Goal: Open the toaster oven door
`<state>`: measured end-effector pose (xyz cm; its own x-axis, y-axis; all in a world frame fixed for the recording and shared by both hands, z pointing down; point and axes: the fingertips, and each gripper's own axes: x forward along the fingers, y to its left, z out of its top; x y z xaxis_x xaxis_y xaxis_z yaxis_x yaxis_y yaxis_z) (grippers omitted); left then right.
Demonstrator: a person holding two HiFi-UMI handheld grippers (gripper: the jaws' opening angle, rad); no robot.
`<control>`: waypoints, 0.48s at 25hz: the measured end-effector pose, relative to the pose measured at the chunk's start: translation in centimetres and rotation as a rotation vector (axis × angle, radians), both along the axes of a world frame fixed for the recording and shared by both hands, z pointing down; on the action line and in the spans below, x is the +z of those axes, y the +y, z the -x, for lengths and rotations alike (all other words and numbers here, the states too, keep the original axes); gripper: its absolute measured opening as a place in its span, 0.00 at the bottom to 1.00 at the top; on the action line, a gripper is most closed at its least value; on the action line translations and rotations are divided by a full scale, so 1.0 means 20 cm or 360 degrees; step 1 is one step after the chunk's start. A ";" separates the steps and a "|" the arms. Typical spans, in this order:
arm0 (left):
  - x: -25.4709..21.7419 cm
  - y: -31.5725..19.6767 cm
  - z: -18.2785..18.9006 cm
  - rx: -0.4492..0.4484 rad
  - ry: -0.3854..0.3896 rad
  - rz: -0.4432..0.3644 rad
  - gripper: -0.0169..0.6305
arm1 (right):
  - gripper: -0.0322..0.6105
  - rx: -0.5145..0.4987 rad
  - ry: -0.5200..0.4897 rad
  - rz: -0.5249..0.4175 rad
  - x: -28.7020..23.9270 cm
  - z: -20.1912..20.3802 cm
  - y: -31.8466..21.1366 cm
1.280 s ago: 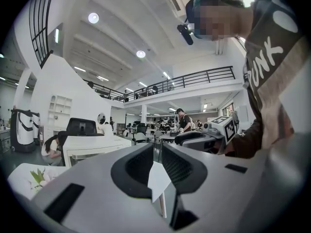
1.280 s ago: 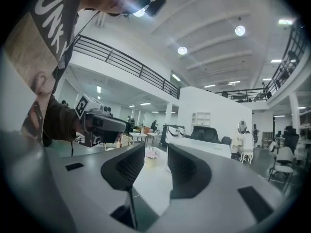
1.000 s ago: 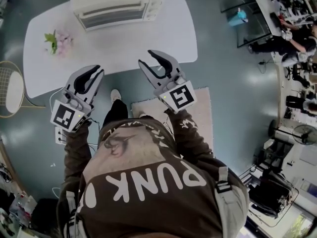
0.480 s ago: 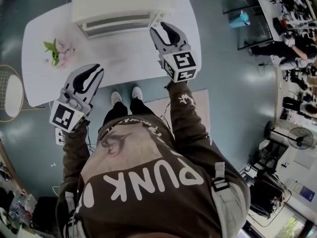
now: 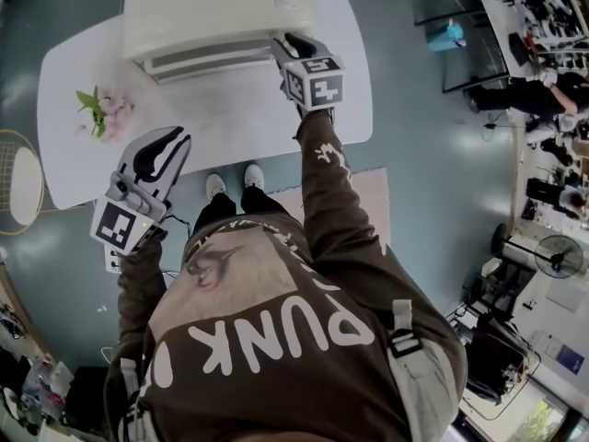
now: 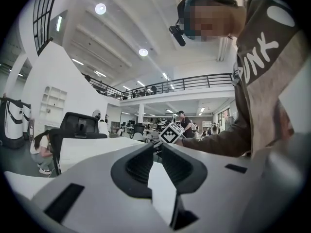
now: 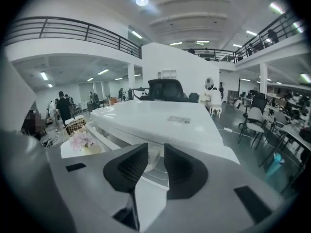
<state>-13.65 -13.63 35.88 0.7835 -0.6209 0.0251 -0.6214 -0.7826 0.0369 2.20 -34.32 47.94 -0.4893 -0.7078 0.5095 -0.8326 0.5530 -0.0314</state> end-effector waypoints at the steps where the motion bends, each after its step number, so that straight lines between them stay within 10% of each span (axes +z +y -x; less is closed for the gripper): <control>1: 0.02 -0.01 0.01 0.0000 -0.0021 0.0023 0.11 | 0.23 0.0000 -0.0014 0.0024 0.00 0.01 -0.01; 12: -0.04 -0.10 -0.02 0.0031 0.0028 -0.0036 0.11 | 0.14 -0.0063 -0.0097 0.0273 -0.02 0.05 0.01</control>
<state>-13.17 -15.56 35.14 0.7955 -0.6059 -0.0028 -0.6056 -0.7952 0.0301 1.25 -34.04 47.49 -0.5488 -0.5929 0.5894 -0.8040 0.5674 -0.1779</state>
